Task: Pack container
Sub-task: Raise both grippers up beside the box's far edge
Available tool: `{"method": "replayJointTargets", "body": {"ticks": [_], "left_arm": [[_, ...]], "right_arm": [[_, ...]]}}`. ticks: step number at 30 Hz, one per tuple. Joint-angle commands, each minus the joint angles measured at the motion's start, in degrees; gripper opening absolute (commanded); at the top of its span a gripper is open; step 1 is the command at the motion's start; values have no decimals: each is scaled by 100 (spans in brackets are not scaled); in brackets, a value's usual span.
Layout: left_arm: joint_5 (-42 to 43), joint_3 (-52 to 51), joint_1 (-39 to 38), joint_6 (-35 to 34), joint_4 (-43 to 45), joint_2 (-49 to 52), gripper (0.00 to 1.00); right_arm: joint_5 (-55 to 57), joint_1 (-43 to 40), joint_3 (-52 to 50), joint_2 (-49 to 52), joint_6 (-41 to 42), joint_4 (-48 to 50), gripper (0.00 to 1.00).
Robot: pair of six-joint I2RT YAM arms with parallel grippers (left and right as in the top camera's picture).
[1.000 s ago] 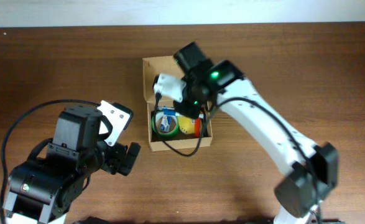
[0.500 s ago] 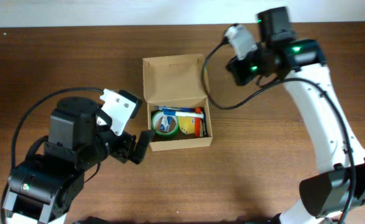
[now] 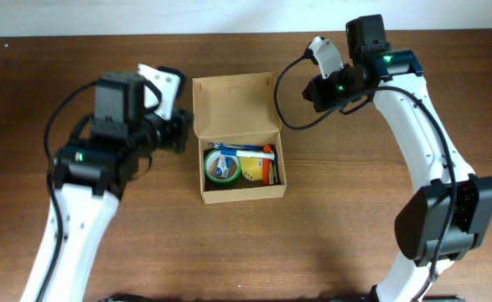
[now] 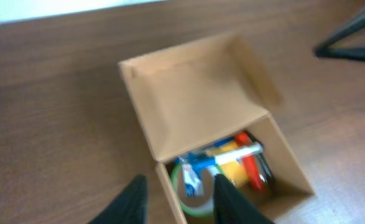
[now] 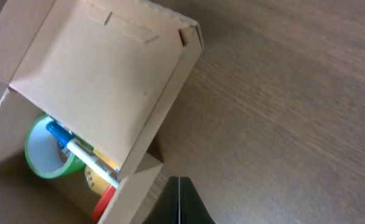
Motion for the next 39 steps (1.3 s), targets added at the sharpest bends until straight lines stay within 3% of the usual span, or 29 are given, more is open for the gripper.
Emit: {"method": "replayJointTargets", "body": {"ticks": [1,4,8,21,26,39], "left_arm": [[643,68,490,-144,197,468,22],[940,68,852,-310,409,984,2],[1556,68,1182,-463,837,1781,2],[3095,68,1346,-2570,2938,4030,2],[3307,68,1338,-3281,3545,4553,2],[4107,81,1086,-3700,4358,4793,2]], "right_arm": [[-273,-7,-44,131,243,227,4],[-424,-7,-44,280,380,485,4],[-514,-7,-44,511,603,719,4],[-1060,-170,-44,1399,1307,1392,4],[-1609,-334,-44,1709,1578,1589,4],[-3198,-260,-44,2070,1639,1788,4]]}}
